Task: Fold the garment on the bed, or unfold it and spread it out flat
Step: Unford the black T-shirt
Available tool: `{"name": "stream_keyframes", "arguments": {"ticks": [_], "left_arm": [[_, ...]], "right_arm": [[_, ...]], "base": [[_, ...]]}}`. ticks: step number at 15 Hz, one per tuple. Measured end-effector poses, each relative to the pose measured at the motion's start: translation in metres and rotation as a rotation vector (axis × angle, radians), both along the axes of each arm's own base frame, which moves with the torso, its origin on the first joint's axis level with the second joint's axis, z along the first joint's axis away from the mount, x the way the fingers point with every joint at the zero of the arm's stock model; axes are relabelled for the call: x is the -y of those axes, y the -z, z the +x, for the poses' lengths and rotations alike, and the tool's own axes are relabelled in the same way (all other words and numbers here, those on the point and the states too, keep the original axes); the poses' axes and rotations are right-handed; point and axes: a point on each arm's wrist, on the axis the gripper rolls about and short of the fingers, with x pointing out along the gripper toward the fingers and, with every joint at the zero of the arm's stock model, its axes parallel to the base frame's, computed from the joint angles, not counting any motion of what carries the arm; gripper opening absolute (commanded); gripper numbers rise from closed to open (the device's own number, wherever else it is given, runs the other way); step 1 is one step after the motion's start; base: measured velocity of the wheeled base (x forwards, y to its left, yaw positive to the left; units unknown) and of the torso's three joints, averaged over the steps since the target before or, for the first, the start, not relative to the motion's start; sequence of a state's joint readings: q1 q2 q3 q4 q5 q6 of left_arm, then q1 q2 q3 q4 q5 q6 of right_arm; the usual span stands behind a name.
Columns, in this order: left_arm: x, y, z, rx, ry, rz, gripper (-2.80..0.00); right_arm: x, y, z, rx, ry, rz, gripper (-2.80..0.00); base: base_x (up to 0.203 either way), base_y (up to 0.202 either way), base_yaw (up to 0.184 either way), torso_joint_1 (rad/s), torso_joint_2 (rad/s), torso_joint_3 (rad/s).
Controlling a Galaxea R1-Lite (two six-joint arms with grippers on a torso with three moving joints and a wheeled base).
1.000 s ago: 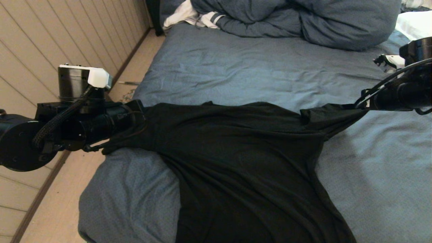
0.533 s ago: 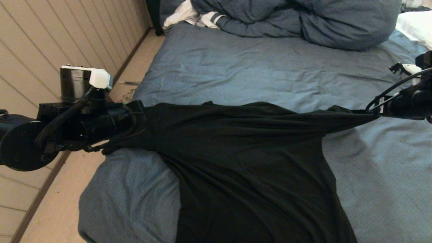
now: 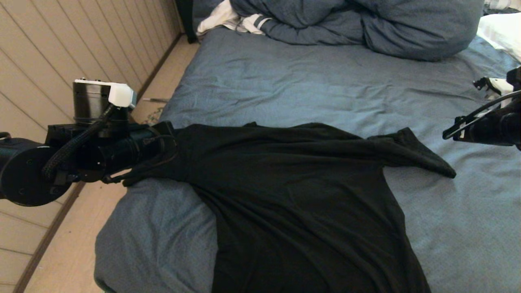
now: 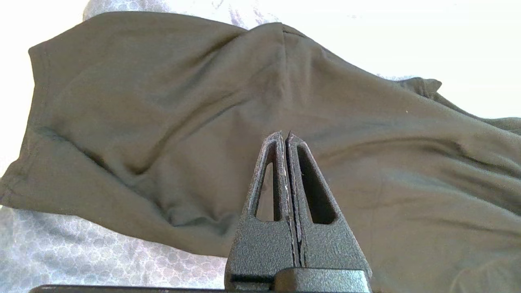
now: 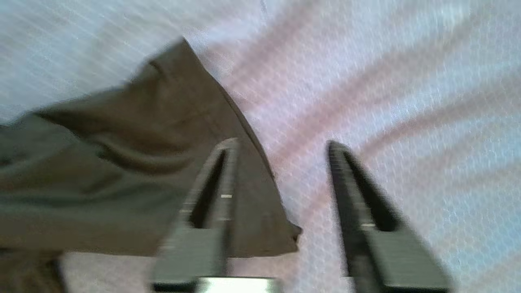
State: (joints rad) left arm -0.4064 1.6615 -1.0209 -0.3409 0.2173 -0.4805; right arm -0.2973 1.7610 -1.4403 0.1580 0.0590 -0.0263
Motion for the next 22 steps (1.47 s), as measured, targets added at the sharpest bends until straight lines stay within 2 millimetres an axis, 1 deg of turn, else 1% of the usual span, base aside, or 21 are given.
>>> {"name": "stream_keyframes", "arguments": {"ticks": [3, 4, 5, 6, 7, 9, 11, 12, 14, 18, 19, 22], "left_arm": [[0.0, 0.0, 0.0, -0.001, 0.0, 0.0, -2.8], [0.001, 0.0, -0.002, -0.006, 0.004, -0.003, -2.8], [0.004, 0.001, -0.005, -0.011, 0.016, -0.01, -2.8], [0.012, 0.002, -0.012, -0.018, 0.045, -0.017, -2.8], [0.021, 0.003, -0.02, -0.026, 0.084, -0.019, -2.8], [0.043, 0.007, -0.041, -0.058, 0.177, -0.021, -2.8], [0.065, 0.016, -0.062, -0.105, 0.271, -0.021, -2.8], [0.075, 0.022, -0.068, -0.13, 0.299, -0.026, -2.8], [0.088, 0.035, -0.073, -0.178, 0.332, -0.017, -2.8], [0.115, 0.073, -0.075, -0.275, 0.382, 0.04, -2.8], [0.119, 0.078, -0.075, -0.282, 0.388, 0.046, -2.8], [0.123, 0.087, -0.075, -0.302, 0.388, 0.065, -2.8]], "right_arm": [[0.005, -0.012, -0.008, 0.036, 0.006, 0.012, 0.0], [0.002, -0.016, -0.013, 0.04, -0.006, 0.035, -2.8], [-0.003, -0.019, -0.019, 0.018, -0.023, 0.072, -2.8], [-0.012, -0.022, -0.026, -0.018, -0.049, 0.117, -2.8], [-0.027, -0.026, -0.033, -0.064, -0.09, 0.162, -2.8], [-0.065, -0.032, -0.053, -0.191, -0.236, 0.235, -2.8], [-0.096, -0.03, -0.072, -0.347, -0.366, 0.278, -2.8], [-0.106, -0.025, -0.075, -0.411, -0.398, 0.287, -2.8], [-0.118, -0.016, -0.067, -0.473, -0.425, 0.297, -2.8], [-0.145, 0.012, -0.045, -0.592, -0.482, 0.285, -2.8], [-0.153, 0.021, -0.039, -0.63, -0.499, 0.278, -2.8], [-0.175, 0.048, -0.027, -0.733, -0.518, 0.228, -2.8]], "base": [[0.0, 0.0, 0.0, 0.0, 0.0, 0.0], [0.0, 0.0, 0.0, 0.0, 0.0, 0.0], [0.0, 0.0, 0.0, 0.0, 0.0, 0.0], [0.0, 0.0, 0.0, 0.0, 0.0, 0.0], [0.0, 0.0, 0.0, 0.0, 0.0, 0.0], [0.0, 0.0, 0.0, 0.0, 0.0, 0.0], [0.0, 0.0, 0.0, 0.0, 0.0, 0.0], [0.0, 0.0, 0.0, 0.0, 0.0, 0.0], [0.0, 0.0, 0.0, 0.0, 0.0, 0.0], [0.0, 0.0, 0.0, 0.0, 0.0, 0.0], [0.0, 0.0, 0.0, 0.0, 0.0, 0.0], [0.0, 0.0, 0.0, 0.0, 0.0, 0.0]]}}
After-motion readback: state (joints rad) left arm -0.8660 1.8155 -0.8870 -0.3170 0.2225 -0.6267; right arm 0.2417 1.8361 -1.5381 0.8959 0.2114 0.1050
